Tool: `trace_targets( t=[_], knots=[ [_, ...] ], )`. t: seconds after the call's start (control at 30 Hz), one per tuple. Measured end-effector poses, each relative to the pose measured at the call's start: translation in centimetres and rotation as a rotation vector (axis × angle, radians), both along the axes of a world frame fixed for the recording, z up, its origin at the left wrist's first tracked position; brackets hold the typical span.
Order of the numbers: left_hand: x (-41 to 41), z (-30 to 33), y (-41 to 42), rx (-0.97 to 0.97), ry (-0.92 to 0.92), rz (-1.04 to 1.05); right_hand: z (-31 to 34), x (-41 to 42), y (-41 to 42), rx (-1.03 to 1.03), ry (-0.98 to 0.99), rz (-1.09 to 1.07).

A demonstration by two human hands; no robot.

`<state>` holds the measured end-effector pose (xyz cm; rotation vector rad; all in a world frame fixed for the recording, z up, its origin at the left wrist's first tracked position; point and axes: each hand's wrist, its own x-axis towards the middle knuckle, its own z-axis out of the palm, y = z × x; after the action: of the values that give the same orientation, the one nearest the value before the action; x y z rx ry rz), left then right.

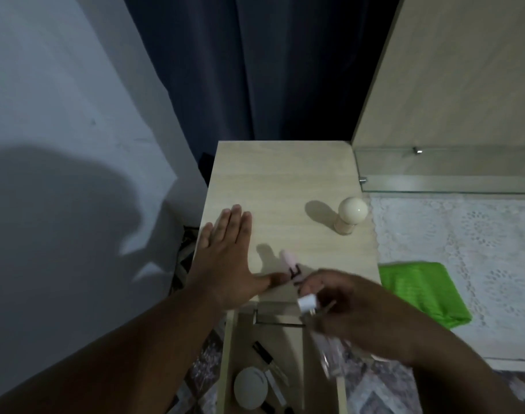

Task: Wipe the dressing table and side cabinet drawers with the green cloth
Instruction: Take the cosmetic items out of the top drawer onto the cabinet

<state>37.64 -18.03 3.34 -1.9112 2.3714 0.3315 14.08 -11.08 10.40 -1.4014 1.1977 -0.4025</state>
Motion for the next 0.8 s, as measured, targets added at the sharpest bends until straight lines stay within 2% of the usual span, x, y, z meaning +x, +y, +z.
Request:
trace_targets(
  t=[0.17, 0.23, 0.43, 0.63, 0.7, 0.8],
  knots=[
    [-0.2, -0.1, 0.1, -0.013, 0.008, 0.029, 1.5, 2.1, -5.0, -0.244, 0.536, -0.101],
    [-0.2, -0.1, 0.2, -0.017, 0.008, 0.032, 0.6, 2.7, -5.9, -0.290, 0.657, -0.099],
    [-0.2, -0.2, 0.3, -0.028, 0.037, 0.039, -1.7, 3.2, -6.1, -0.367, 0.764, -0.122],
    [-0.2, -0.1, 0.2, -0.025, 0.005, 0.034, -2.1, 2.4, -2.8, -0.465, 0.857, -0.175],
    [-0.2, -0.1, 0.2, -0.017, 0.006, 0.032, -2.5, 2.3, -0.9, -0.544, 0.908, -0.148],
    [-0.2, -0.1, 0.2, -0.020, -0.008, 0.032, -4.3, 2.0, 0.6, -0.678, 0.860, -0.142]
  ],
)
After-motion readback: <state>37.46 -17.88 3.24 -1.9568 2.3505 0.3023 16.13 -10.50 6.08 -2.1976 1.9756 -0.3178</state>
